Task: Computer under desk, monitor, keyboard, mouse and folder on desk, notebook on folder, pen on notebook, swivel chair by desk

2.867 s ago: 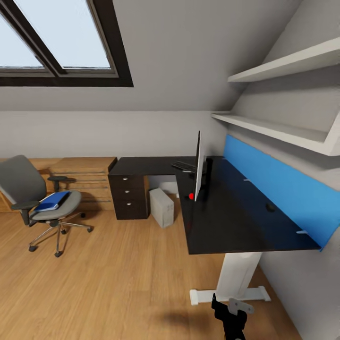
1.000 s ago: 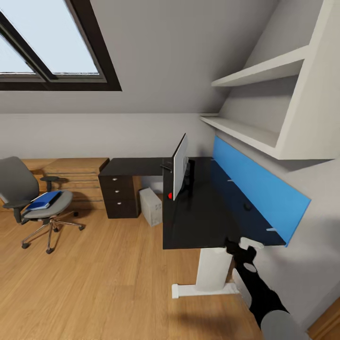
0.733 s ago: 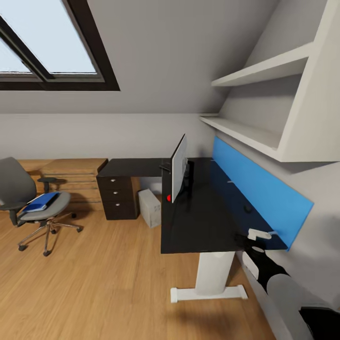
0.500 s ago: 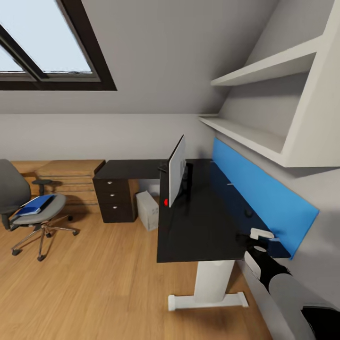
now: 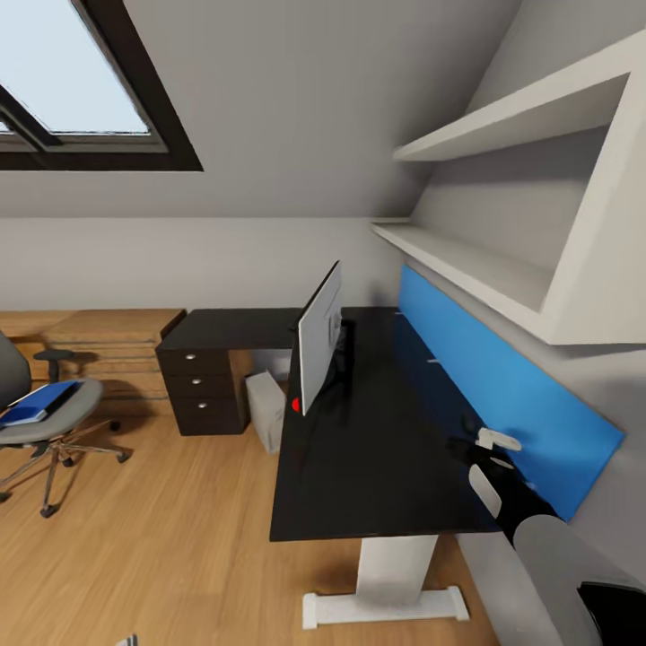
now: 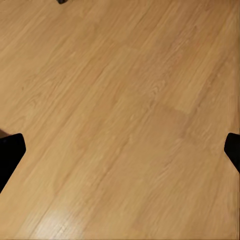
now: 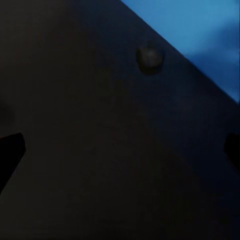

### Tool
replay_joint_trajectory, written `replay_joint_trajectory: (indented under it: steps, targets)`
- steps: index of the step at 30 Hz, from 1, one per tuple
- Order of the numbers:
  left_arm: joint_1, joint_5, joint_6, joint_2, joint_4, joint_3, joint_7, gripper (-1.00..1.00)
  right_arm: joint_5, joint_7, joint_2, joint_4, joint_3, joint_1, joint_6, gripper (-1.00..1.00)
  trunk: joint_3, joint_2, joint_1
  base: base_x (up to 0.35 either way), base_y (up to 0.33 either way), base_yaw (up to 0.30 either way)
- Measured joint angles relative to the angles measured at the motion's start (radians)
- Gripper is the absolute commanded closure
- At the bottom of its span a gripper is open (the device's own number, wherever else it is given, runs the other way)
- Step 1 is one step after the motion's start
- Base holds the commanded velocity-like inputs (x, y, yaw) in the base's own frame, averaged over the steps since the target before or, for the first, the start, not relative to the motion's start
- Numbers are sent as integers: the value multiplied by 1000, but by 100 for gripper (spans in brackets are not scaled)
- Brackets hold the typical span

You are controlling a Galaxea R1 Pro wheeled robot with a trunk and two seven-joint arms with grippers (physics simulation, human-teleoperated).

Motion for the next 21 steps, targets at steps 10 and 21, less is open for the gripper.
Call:
replay_joint_trajectory:
  steps: [10,21]
  targets:
    - [0,1,-3,0,-1,0,8,-100,1,0,2,-2,0,0,-5,-100,0,0,0,236,-190,52]
    - [0,0,-8,-2,-8,0,5,-100,0,0,7,-2,1,0,-5,-100,-1,0,1,16,-20,98]
